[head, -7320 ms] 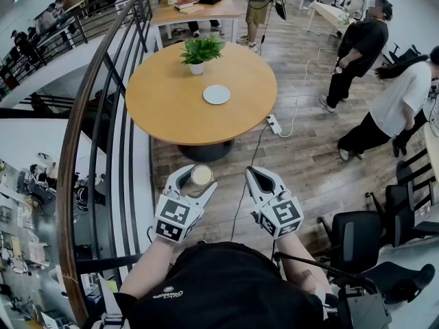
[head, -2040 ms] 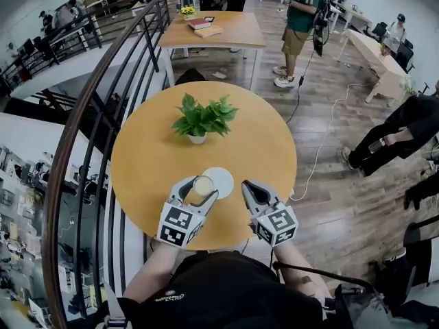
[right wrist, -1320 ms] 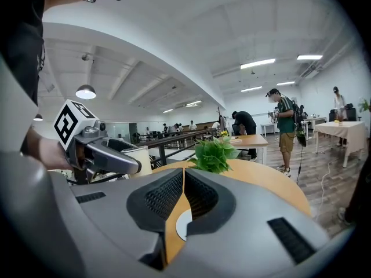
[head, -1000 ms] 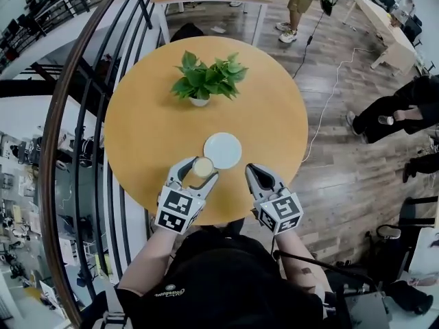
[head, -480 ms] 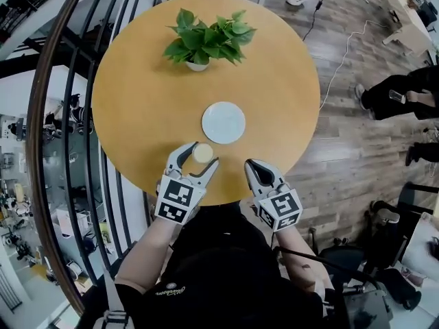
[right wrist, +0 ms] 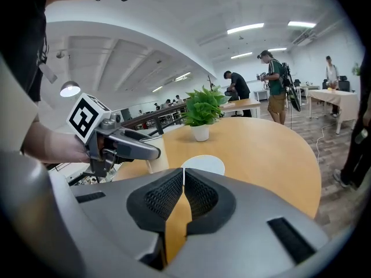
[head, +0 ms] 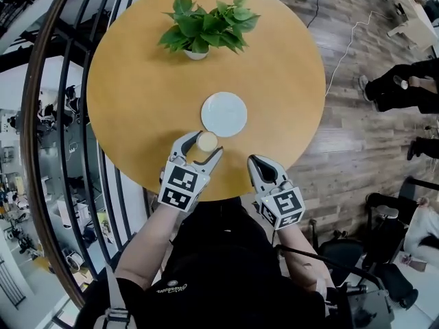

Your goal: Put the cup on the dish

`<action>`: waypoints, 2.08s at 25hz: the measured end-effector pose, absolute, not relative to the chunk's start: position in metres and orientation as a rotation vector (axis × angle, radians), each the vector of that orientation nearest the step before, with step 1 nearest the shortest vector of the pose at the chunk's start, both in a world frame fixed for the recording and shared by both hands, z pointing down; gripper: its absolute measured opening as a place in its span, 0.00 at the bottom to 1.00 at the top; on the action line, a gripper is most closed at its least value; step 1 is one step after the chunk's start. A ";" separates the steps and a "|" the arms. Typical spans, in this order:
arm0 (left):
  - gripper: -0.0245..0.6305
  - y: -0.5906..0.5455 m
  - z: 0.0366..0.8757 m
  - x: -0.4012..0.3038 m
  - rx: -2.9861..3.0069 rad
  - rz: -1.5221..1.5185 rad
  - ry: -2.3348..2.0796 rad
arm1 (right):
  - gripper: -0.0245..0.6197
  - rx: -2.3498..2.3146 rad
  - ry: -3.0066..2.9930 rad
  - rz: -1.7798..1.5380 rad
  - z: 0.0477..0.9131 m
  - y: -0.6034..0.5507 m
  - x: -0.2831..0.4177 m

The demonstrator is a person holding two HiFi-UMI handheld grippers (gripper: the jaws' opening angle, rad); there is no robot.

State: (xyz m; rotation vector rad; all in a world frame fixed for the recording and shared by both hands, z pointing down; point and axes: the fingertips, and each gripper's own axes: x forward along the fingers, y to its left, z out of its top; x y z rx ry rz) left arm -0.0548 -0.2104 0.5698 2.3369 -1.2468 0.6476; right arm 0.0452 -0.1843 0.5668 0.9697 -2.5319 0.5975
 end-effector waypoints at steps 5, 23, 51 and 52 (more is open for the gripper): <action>0.44 -0.237 0.592 -0.053 2.314 0.654 -1.234 | 0.03 0.984 -2.510 0.623 0.576 -0.186 0.051; 0.44 -0.329 0.645 -0.037 2.286 0.687 -1.241 | 0.03 1.031 -2.441 0.719 0.607 -0.195 0.071; 0.44 -0.318 0.664 -0.031 2.349 0.793 -1.295 | 0.03 1.073 -2.453 0.649 0.606 -0.233 0.069; 0.44 -0.317 0.664 -0.031 2.355 0.796 -1.306 | 0.03 1.074 -2.455 0.648 0.605 -0.232 0.069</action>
